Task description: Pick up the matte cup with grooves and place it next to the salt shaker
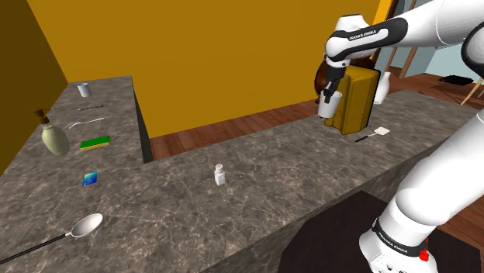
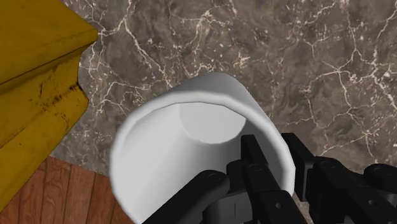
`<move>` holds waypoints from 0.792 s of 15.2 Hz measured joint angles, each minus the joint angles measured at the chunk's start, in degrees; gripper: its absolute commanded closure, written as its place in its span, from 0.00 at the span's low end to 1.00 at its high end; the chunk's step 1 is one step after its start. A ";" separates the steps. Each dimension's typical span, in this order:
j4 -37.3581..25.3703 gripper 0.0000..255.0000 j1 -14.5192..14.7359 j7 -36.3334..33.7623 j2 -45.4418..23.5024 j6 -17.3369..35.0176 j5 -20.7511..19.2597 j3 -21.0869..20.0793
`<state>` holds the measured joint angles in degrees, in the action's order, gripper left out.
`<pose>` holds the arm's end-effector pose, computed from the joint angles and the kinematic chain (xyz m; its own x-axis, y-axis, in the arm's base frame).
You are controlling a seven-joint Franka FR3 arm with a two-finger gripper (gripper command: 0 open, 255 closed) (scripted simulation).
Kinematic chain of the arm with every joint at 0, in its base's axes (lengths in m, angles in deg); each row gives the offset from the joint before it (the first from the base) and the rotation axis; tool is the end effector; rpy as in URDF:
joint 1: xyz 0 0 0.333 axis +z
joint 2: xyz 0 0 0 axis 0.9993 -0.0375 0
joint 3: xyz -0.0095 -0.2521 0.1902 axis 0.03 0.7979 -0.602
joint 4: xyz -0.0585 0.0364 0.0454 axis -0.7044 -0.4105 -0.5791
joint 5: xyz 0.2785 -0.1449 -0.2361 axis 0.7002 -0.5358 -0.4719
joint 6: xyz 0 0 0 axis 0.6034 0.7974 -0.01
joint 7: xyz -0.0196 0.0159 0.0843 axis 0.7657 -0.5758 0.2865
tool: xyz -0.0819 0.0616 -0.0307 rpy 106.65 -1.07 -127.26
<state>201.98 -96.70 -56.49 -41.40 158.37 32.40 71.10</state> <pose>0.4146 -0.2998 0.5160 0.9978 0.0560 0.0365 0.0517 -0.9928 0.1076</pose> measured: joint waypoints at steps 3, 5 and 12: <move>2.19 1.00 1.15 -3.93 2.28 -0.43 -0.72 -2.50; 3.96 1.00 1.97 -7.03 4.37 -1.07 -1.22 -4.54; 8.58 1.00 5.24 -17.49 8.79 -2.21 -0.99 -11.81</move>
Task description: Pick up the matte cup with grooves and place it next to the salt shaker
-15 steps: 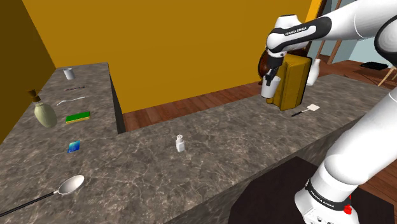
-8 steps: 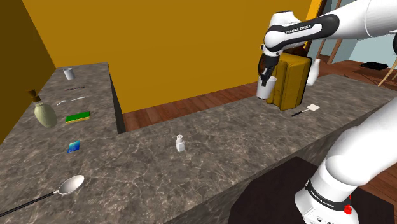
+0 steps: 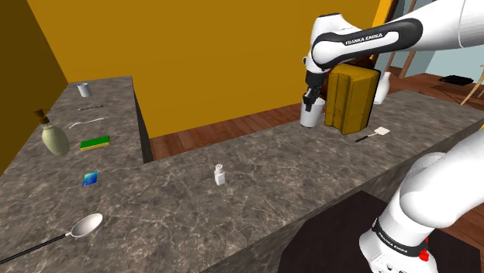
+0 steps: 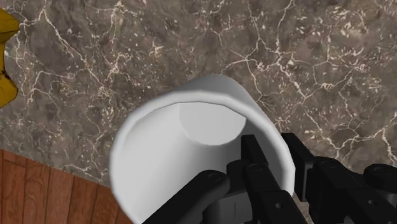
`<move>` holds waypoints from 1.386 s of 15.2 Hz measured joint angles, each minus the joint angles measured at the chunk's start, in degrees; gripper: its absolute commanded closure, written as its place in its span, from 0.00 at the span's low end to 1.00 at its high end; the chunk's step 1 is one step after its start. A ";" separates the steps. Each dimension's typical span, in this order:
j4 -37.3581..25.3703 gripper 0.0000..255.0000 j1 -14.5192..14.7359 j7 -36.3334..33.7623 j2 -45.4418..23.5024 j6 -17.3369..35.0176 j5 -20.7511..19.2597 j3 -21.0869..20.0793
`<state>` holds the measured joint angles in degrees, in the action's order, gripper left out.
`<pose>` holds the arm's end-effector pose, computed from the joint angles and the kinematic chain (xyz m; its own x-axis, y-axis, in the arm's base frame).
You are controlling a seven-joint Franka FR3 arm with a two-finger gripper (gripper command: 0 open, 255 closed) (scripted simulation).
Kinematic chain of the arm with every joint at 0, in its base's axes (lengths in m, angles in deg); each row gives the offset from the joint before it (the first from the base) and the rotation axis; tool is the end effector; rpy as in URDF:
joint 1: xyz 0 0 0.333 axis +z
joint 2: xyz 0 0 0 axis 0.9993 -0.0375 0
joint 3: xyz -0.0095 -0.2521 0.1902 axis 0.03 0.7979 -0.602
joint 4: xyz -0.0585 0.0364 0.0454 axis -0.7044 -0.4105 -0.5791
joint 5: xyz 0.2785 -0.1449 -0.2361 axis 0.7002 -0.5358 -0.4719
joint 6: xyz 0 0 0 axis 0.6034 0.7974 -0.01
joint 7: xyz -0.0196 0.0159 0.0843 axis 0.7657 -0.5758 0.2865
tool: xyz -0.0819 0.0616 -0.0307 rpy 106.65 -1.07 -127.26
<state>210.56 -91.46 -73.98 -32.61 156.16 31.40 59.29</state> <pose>0.4319 -0.1483 0.5186 0.9977 0.0572 0.0359 0.0530 -0.9928 0.1076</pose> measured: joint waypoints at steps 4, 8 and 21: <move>1.50 1.00 1.82 -5.09 1.51 -0.65 0.78 -3.67; 0.99 1.00 4.20 -10.97 1.47 -1.86 2.16 -8.00; -4.63 1.00 11.23 -28.94 -4.64 -3.32 5.68 -20.64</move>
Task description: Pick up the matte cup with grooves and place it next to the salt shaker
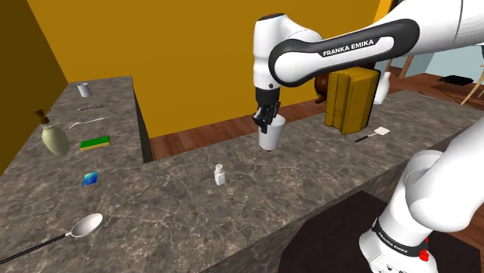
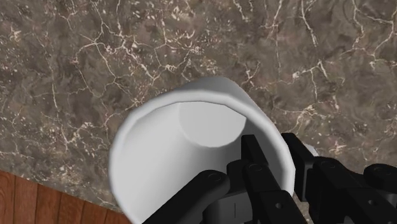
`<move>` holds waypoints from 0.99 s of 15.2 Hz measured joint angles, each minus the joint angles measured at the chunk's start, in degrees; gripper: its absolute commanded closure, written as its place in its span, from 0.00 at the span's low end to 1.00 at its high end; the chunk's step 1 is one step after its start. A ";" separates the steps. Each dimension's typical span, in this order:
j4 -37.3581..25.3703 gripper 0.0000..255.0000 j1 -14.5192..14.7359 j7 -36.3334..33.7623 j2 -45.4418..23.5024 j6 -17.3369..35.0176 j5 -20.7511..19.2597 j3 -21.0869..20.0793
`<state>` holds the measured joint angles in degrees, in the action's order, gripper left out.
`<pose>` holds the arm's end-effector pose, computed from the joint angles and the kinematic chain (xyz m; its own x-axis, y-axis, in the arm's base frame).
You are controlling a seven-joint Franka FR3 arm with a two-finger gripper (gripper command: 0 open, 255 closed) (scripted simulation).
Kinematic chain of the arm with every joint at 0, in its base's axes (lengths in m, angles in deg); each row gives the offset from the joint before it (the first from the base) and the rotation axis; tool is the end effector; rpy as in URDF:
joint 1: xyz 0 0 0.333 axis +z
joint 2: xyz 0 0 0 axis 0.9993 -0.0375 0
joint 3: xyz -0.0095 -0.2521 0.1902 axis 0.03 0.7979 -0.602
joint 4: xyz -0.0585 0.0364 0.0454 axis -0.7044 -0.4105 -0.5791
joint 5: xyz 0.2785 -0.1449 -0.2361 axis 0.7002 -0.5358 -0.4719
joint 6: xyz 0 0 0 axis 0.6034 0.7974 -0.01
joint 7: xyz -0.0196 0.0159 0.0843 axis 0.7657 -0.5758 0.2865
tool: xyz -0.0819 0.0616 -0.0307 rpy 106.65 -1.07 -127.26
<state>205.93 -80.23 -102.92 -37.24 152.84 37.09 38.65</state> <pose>0.4582 0.1252 0.5181 0.9977 0.0568 0.0361 0.0526 -0.9927 0.1083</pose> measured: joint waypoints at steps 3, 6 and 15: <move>-3.25 1.00 1.51 -4.13 -2.78 -0.87 0.23 -2.74; -4.66 1.00 2.65 -7.36 -4.99 -0.40 0.19 -4.71; 0.31 1.00 2.72 -8.55 -6.55 5.99 -0.30 -5.03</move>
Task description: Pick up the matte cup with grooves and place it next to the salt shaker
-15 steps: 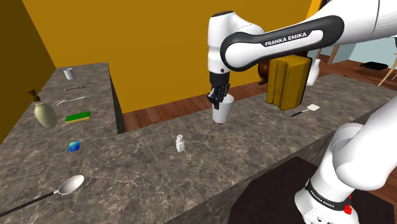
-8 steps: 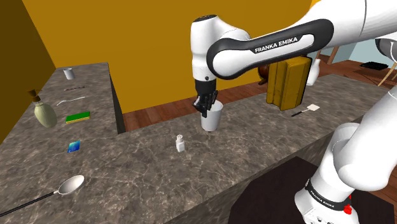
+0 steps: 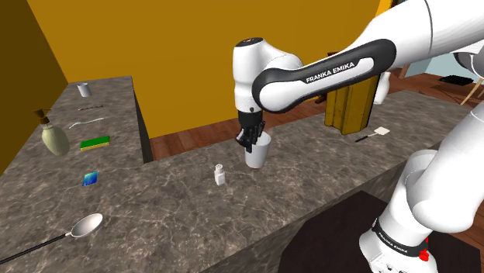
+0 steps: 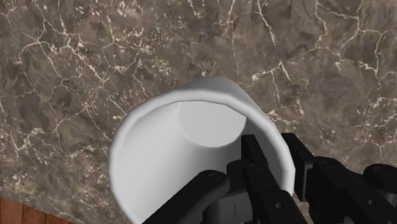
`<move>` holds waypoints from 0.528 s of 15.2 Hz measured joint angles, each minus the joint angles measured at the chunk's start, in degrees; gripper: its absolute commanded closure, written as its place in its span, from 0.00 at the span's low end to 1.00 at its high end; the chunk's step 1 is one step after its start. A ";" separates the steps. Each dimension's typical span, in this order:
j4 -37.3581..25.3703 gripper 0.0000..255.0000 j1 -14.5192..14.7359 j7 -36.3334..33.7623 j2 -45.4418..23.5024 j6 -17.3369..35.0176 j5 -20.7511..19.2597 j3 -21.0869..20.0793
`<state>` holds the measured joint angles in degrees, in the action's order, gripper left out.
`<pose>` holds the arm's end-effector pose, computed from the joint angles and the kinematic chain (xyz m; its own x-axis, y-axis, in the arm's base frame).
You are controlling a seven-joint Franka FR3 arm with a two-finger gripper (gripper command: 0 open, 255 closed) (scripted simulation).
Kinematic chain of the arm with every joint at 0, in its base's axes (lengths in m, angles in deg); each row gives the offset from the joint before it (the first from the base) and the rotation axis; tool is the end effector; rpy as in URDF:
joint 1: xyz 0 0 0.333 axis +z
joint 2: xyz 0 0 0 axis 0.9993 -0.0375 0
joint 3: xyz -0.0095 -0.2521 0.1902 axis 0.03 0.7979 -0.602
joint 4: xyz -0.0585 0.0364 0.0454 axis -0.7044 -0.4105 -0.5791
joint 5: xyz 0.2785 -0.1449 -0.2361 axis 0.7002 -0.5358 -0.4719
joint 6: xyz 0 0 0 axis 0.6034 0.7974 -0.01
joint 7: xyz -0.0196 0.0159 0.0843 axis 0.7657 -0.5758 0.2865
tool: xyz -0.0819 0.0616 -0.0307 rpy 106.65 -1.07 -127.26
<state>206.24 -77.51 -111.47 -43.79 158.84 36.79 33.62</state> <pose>0.4637 0.1969 0.4680 0.9978 0.0555 0.0357 0.0513 -0.9928 0.1081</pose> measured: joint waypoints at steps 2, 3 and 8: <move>0.95 1.00 -0.02 -0.28 -0.69 1.61 -0.22 -0.06; 1.52 1.00 0.02 -0.51 -0.90 2.36 -0.30 -0.14; 4.04 1.00 -0.03 -1.18 -2.27 6.18 -0.83 -0.24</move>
<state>210.29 -77.54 -112.65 -46.06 165.02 35.96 33.38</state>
